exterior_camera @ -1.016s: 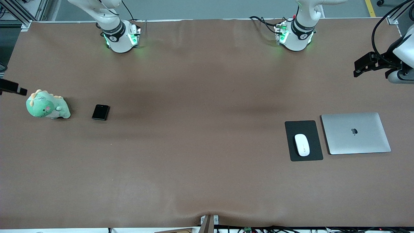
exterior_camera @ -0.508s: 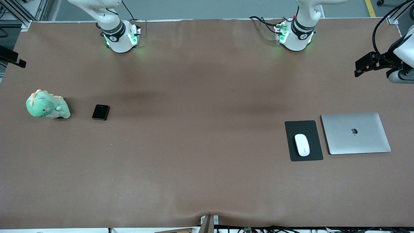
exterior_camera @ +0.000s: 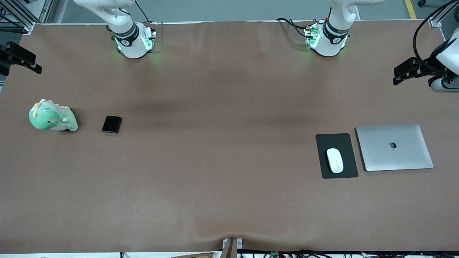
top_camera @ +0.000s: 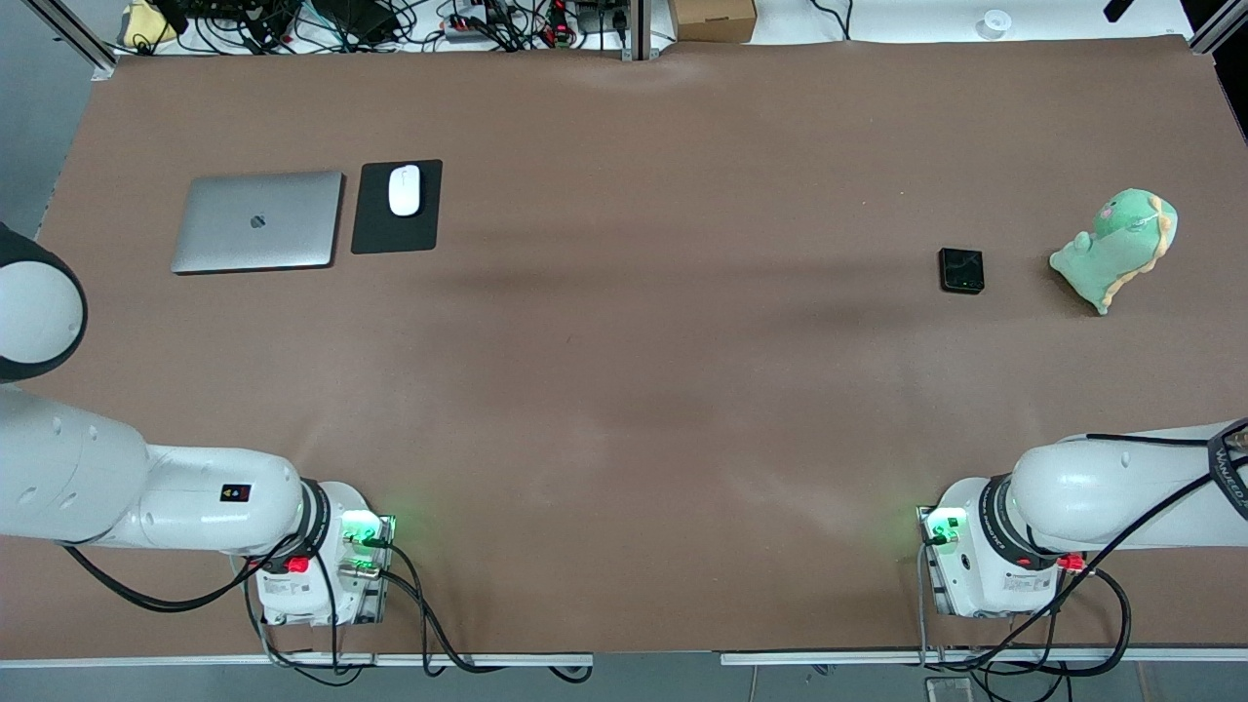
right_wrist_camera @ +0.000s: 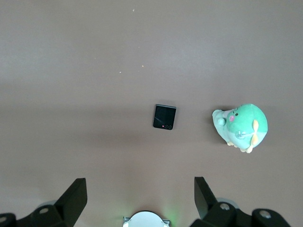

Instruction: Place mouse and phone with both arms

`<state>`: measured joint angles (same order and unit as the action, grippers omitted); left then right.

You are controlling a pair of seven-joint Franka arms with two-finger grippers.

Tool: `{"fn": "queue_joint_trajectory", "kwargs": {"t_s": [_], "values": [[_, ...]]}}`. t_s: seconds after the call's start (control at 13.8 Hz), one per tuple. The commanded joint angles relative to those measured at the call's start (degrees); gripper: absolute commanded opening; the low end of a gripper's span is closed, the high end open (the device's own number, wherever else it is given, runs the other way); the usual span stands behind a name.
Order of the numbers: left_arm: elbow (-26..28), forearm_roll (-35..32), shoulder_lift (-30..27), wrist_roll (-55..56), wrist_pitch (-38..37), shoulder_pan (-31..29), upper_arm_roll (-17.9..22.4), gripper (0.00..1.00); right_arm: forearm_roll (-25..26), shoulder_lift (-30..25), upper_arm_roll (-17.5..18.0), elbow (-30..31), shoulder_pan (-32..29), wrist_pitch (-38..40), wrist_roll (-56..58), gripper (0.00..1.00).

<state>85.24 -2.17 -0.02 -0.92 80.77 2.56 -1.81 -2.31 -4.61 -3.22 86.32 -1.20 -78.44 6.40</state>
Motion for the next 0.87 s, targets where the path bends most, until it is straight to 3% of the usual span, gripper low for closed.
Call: {"fn": "queue_joint_trajectory", "kwargs": {"t_s": [0.0,0.8], "values": [[0.11,0.15,-0.86,-1.45,-0.62,-0.54,-0.39,1.0,0.03,1.27,-0.38,-2.03,-0.47,0.31,0.1,1.0],[0.11,0.15,-0.77,-1.45,-0.62,-0.54,-0.3,1.0,0.9,1.36,-0.38,-3.09,-0.2,-0.92,2.72,1.0]]}}
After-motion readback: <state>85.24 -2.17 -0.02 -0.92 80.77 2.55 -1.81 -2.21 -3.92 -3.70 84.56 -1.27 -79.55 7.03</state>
